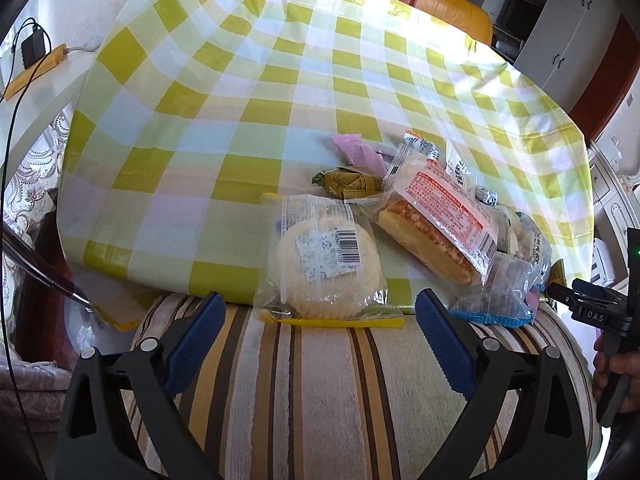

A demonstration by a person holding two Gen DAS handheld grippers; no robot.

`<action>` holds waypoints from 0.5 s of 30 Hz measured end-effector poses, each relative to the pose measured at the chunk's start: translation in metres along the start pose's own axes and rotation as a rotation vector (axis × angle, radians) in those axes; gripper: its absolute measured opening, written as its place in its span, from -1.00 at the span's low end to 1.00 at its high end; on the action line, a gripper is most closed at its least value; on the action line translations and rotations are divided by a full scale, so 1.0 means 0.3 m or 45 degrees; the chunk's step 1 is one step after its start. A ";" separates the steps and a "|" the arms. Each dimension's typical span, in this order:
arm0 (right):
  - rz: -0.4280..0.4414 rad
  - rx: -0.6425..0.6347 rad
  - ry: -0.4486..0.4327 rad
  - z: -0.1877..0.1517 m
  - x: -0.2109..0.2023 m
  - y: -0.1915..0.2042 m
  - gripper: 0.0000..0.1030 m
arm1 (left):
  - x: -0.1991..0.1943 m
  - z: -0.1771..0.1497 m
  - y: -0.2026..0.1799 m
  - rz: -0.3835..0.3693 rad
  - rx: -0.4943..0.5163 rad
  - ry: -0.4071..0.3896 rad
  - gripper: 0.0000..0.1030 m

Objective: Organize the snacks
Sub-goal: 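Grasp the green snack packet with the right tool while the left tool grasps the round bun bag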

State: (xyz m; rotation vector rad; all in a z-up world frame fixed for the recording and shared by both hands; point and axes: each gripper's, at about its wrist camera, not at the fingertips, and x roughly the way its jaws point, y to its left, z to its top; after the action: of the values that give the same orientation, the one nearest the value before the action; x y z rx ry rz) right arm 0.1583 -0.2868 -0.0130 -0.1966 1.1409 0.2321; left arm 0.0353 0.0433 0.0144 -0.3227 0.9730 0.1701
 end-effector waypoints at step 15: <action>0.066 -0.006 0.042 0.012 0.047 -0.012 -0.05 | 0.141 0.078 -0.005 0.061 0.015 0.142 0.84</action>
State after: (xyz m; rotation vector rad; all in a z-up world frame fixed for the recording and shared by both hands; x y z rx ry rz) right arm 0.1679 -0.2882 -0.0242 -0.1758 1.1789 0.2782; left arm 0.0775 0.0498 -0.0084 -0.3004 1.0921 0.1917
